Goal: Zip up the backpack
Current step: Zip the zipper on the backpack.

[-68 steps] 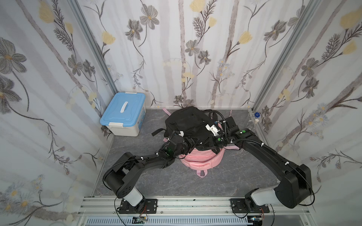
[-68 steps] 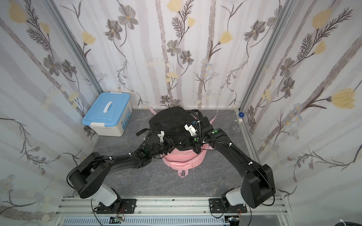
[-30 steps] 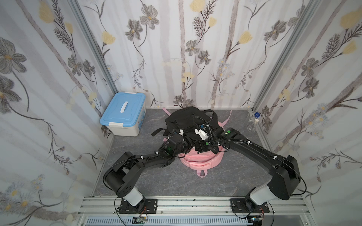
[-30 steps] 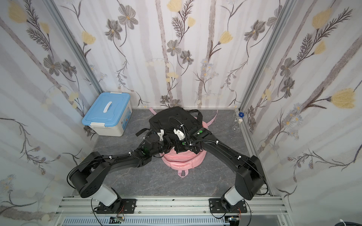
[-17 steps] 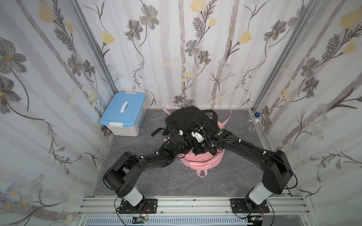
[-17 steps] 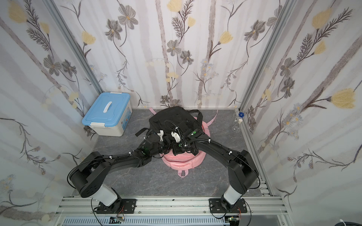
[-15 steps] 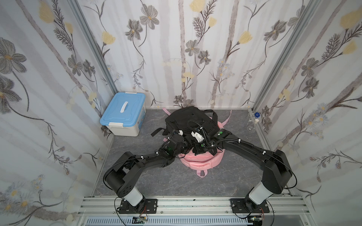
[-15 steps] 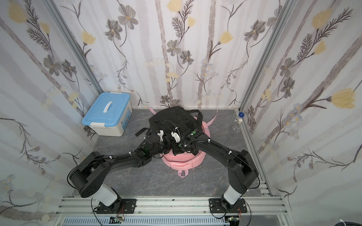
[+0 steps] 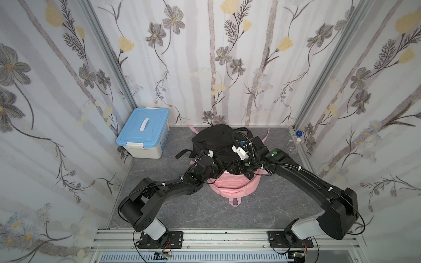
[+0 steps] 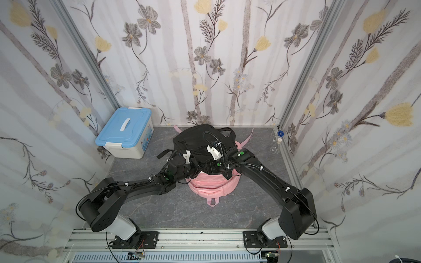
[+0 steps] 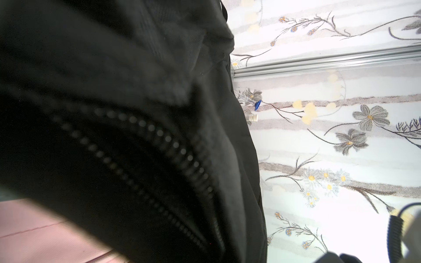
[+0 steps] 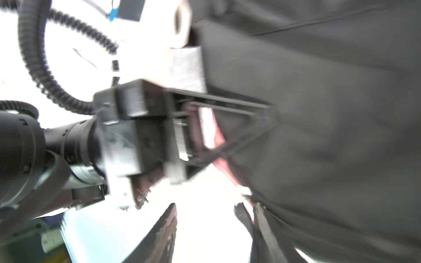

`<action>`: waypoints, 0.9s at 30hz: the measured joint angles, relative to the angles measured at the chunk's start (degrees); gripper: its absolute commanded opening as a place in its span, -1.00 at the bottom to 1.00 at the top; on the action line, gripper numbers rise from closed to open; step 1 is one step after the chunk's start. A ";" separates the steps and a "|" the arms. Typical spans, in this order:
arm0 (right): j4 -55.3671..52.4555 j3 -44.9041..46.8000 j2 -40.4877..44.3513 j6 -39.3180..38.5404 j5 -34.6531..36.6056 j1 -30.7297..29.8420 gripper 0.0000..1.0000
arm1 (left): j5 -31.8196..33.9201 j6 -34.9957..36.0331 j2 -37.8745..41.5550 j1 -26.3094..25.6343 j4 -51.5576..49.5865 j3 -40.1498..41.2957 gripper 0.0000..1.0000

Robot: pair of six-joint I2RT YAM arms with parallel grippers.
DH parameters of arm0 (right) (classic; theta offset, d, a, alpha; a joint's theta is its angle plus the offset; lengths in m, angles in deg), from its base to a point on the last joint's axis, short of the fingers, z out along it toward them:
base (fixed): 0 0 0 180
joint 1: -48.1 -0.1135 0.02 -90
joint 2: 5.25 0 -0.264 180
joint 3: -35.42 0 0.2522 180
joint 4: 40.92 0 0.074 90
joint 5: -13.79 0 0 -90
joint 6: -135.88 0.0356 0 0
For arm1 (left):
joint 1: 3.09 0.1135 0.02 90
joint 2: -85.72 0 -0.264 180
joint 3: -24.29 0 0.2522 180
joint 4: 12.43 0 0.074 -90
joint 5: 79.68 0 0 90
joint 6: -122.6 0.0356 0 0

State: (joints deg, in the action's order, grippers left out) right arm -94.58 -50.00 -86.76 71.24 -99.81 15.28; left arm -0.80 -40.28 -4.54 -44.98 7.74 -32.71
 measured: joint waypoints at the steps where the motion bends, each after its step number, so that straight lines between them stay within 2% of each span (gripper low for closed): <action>1: 0.00 1.25 1.38 0.55 -0.79 1.73 0.33 | -0.02 0.44 0.00 0.00 -0.31 -0.26 -1.00; 8: 4.07 9.94 7.04 9.31 -6.01 9.57 0.38 | -0.09 1.07 -1.42 0.04 -0.17 -1.42 -1.00; 14: 9.86 13.81 8.07 16.39 -6.38 13.38 0.40 | -0.59 1.07 -2.21 0.22 0.20 -1.44 -1.00; 23: 15.52 12.94 2.45 20.92 -5.97 16.33 0.41 | -1.57 1.09 -2.25 0.76 0.31 -1.42 -1.00; 27: 15.89 11.76 -1.03 21.92 -5.16 16.33 0.28 | -1.81 1.20 -2.25 0.81 0.35 -1.40 -1.00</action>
State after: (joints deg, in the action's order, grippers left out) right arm -78.69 -38.24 -87.79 93.17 -104.96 31.61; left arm -2.61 -39.08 -6.79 -44.17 8.09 -34.11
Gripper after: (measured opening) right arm 0.675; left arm 0.050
